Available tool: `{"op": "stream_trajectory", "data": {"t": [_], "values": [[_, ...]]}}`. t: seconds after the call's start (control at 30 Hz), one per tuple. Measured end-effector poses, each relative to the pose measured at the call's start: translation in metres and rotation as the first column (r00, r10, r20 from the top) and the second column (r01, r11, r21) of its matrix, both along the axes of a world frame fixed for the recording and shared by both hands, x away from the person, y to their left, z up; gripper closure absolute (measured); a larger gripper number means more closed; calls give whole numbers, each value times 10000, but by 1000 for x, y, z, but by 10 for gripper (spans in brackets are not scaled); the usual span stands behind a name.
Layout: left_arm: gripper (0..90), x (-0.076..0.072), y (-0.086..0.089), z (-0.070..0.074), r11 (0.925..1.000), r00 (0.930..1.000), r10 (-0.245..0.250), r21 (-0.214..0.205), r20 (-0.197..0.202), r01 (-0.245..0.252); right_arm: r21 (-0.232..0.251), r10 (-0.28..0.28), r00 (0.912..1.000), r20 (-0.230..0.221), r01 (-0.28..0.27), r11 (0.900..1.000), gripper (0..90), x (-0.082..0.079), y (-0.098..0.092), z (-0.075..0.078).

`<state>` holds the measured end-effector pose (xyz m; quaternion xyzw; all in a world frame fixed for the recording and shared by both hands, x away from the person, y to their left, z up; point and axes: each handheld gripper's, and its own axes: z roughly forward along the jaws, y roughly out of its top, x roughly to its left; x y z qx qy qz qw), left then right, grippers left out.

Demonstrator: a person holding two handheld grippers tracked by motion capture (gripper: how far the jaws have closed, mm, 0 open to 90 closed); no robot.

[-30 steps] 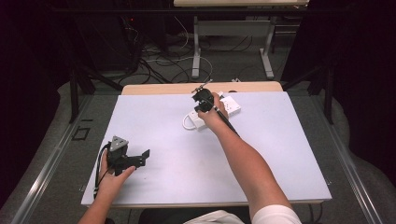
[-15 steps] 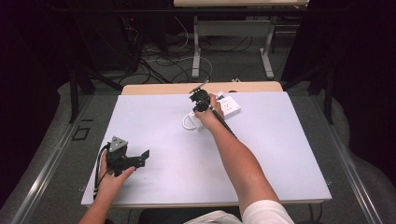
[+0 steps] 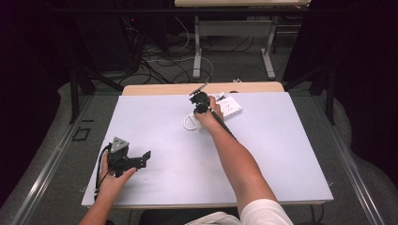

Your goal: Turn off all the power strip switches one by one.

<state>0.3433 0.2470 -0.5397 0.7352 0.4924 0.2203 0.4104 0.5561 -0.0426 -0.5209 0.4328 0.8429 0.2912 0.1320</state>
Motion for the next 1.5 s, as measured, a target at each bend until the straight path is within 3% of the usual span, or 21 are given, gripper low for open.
{"op": "stream_trajectory", "data": {"t": [0.1, 0.17, 0.2, 0.27, 0.33, 0.43, 0.5, 0.67, 0.73, 1.03, 1.13, 1.17, 1.23, 1.43, 1.5], "values": [[11, 0, 0, 0, 10000, 10000, 9, 5, 6, -9, 57, 15, 10000, 29, -15, 10000, 900, -1, 1, -1], [11, 0, 0, 0, 10000, 10000, 6, 20, 2, -6, -219, 23, 9999, -114, -26, 9998, 900, -1, 2, 0], [11, -1, 0, 0, 10000, 10000, -3, 36, -2, 3, 44, -63, 10000, 18, 63, 10000, 900, -2, 3, -2], [11, -1, 0, 0, 10000, 10000, -13, 41, 2, 13, 91, -38, 9998, -170, 40, 10000, 900, -1, 0, -1], [11, -1, 0, 0, 10000, 10000, -14, 49, -13, 14, 262, -82, 9999, -86, 84, 9996, 900, 0, 0, -2], [11, 0, 1, 0, 10000, 10000, -8, 88, -36, 9, -10, 57, 9999, 116, -57, 10000, 900, 0, 1, -4], [11, 0, 0, 0, 10000, 10000, -18, 73, -35, 18, -60, -69, 10000, -17, 69, 10000, 900, -2, 1, -3], [11, -1, 0, 0, 10000, 10000, -49, 60, -32, 49, 24, 12, 9996, 300, -12, 10000, 900, -2, 1, -3], [11, 0, 0, -1, 9998, 10000, -68, 169, -22, 68, 243, -106, 9997, 199, 101, 9997, 900, -3, 1, -2], [11, 0, -2, -1, 9999, 10000, -41, 165, -41, 41, 138, -54, 9996, 268, 51, 9999, 900, -2, 2, -2], [11, 0, -1, -2, 9999, 10000, -30, 162, -45, 31, 487, -133, 9992, 382, 115, 9987, 900, -1, 2, -4], [11, 0, -1, -1, 9999, 10000, -23, 148, -38, 24, 328, -50, 9999, 149, 46, 9994, 900, -1, 1, -2], [11, 0, -1, -1, 9999, 10000, -5, 135, 12, 5, 91, -130, 9998, 124, 129, 9999, 900, 1, -1, 0], [10, 0, -1, -2, 9999, 10000, -29, 115, -7, 29, 372, -241, 9988, 428, 225, 9991, 900, 4, -6, 0], [10, 0, -1, -2, 9999, 10000, -27, 108, 6, 27, 73, -223, 9992, 334, 221, 9997, 900, 6, -9, 3]]}}
